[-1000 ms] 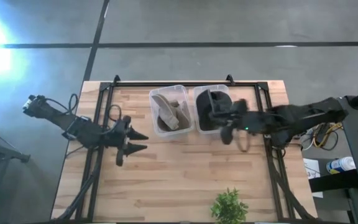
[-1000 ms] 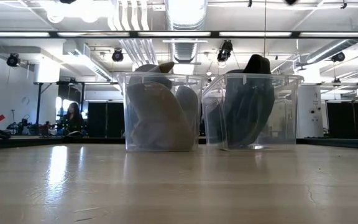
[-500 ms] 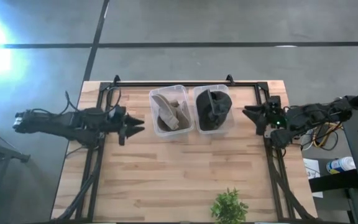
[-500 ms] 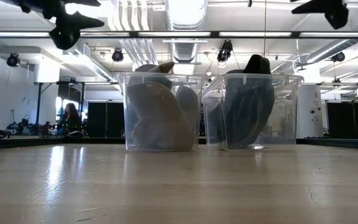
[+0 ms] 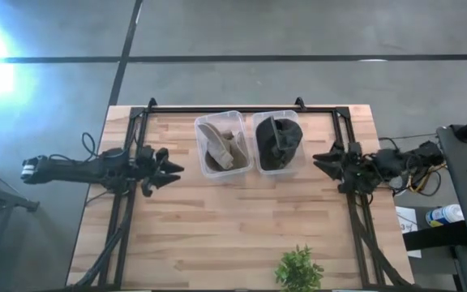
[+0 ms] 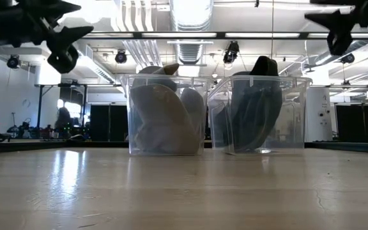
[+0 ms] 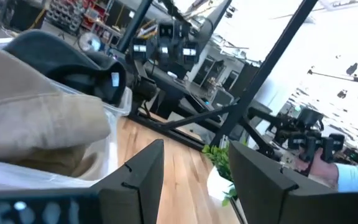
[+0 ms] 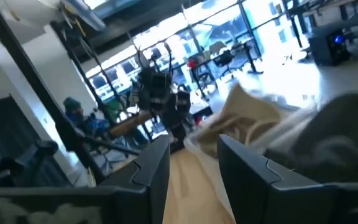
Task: Pick & Place hat
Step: Return to Home Position
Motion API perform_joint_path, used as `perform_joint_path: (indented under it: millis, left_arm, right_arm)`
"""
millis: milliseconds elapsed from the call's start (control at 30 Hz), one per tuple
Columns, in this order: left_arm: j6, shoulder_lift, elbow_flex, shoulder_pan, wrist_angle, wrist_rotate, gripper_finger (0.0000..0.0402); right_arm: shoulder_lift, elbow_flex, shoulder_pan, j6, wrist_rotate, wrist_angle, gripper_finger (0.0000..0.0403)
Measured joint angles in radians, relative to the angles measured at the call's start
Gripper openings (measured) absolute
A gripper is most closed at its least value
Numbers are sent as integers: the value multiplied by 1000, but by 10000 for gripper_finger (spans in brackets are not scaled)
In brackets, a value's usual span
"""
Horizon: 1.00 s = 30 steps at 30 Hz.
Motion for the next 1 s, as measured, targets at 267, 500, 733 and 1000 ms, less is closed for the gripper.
perform_joint_path:
  millis: [267,500,733,1000]
  left_arm:
    - [-56,-65,-99,29,6,-67,174]
    - [-106,-66,-163,29,-82,-78,174]
    - [-108,-94,-163,13,-268,-86,174]
    - [26,-277,-162,13,-273,-87,174]
  right_arm:
    - [-141,-154,0,2,-10,-19,132]
    - [-157,-264,0,1,-13,-4,123]
    - [-107,-273,0,7,-11,28,129]
    - [-87,-274,0,9,-10,28,131]
